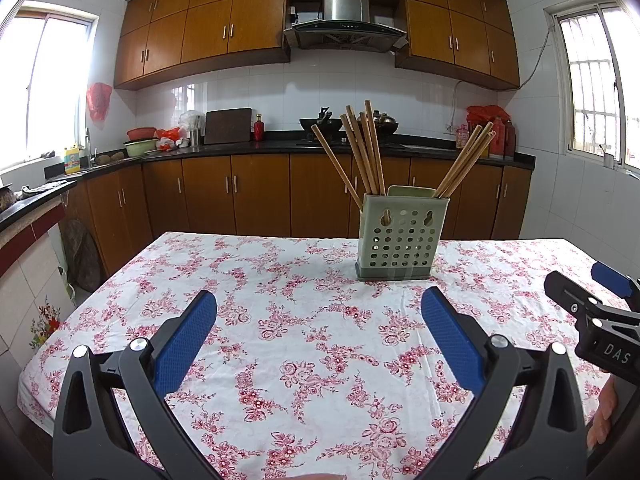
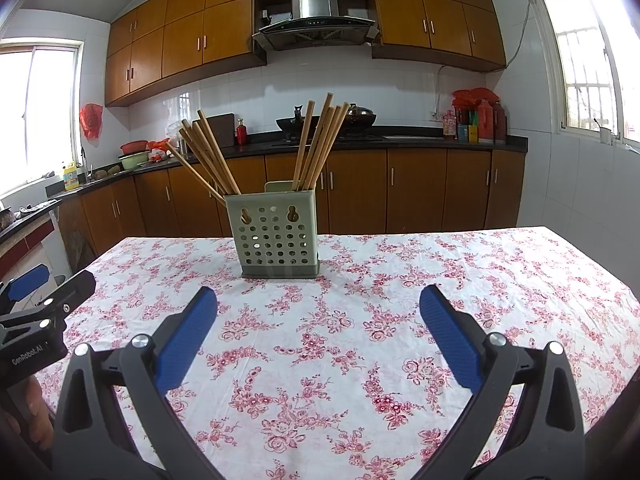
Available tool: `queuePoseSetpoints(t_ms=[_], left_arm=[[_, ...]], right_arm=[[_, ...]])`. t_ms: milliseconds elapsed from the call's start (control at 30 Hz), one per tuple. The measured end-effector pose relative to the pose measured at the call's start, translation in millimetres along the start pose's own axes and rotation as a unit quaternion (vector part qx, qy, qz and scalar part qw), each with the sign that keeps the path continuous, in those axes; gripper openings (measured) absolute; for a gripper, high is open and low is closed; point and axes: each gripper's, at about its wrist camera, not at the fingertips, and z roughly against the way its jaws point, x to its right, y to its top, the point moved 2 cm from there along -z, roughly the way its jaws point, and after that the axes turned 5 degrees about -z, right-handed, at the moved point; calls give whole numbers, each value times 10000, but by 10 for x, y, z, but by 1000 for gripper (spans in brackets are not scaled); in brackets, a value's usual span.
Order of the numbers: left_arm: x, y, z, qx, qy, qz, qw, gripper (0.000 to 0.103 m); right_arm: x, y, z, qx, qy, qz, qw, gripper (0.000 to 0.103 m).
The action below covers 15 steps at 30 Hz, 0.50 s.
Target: Organize utensils
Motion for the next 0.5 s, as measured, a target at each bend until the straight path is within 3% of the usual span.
queuePoseSetpoints(t_ms=[500], left_arm=[[-77,-1,-10,-18,-19,29,10000,101]], right_arm=[[-15,-2,-2,-8,-7,-15,10000,99]])
